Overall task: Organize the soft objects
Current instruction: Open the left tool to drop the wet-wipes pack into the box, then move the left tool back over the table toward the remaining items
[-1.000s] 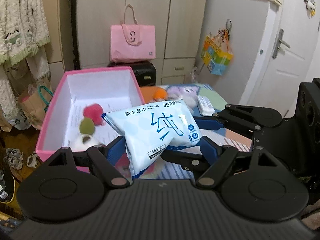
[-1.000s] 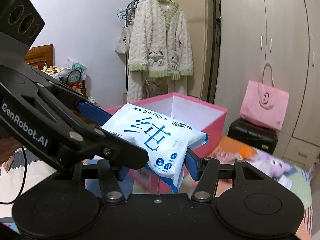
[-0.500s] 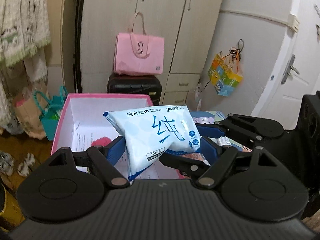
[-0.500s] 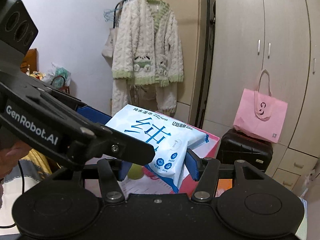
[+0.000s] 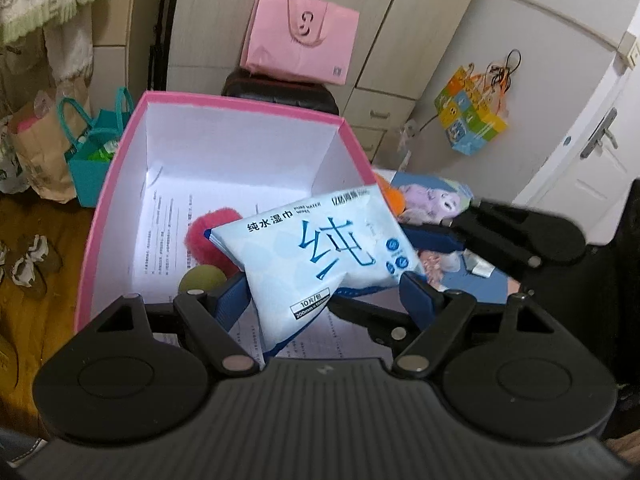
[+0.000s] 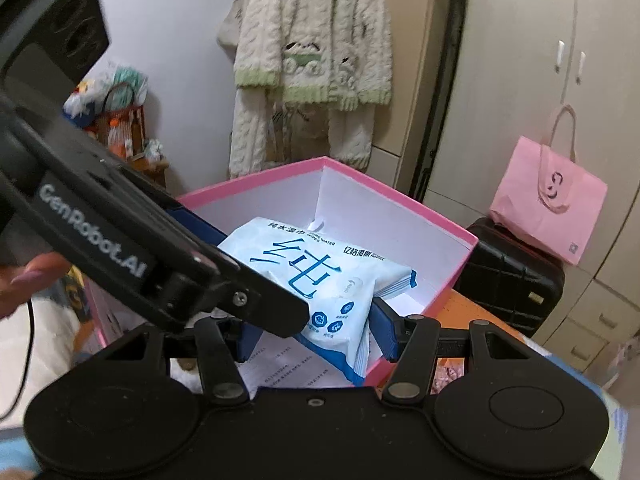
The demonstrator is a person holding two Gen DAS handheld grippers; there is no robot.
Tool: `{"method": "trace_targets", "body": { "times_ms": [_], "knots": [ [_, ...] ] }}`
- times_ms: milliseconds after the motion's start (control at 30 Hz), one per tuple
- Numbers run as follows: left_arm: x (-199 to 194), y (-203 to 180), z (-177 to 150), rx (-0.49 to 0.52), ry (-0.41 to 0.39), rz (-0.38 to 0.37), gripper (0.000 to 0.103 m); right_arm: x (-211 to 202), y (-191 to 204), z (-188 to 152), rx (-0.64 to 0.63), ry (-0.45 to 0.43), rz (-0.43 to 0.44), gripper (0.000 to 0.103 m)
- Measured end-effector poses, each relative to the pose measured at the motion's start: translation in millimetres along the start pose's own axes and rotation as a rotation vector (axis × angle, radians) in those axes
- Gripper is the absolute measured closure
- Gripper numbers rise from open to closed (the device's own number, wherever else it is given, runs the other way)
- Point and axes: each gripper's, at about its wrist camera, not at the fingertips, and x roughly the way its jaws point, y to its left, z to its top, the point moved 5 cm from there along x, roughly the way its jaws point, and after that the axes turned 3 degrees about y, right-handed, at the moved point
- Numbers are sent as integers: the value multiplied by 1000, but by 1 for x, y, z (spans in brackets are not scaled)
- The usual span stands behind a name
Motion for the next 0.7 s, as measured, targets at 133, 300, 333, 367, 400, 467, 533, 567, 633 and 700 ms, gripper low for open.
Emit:
{"method": "trace_targets", "body": {
  "times_ms": [133,300,333,367,400,467,533,567,633,700],
  "knots": [
    [13,6,0,-13,27,-3,23,9,2,2,-79,51,-16,41],
    [14,11,-5,-23,52,-5,17,10,1,1,-107,89,7,41],
    [12,12,-6,-19,44,8,16,8,1,0,-117,88,3,41],
    [9,13,-7,-23,38,32,16,5,2,-1,-128,82,1,41],
    [7,13,-6,-19,31,42,16,1,3,-3,-136,73,3,39],
    [-2,9,-7,4,13,33,16,-6,4,-3,-140,65,9,39],
    [-11,5,-7,10,-4,23,16,-13,4,-3,-134,55,17,39],
    [-16,3,-7,20,-14,18,16,-16,4,-2,-131,52,19,39],
    [-26,-4,-7,44,-36,15,16,-21,4,-1,-127,42,14,39],
    [-36,-9,-8,60,-56,18,16,-27,4,0,-121,34,7,38]
  ]
}}
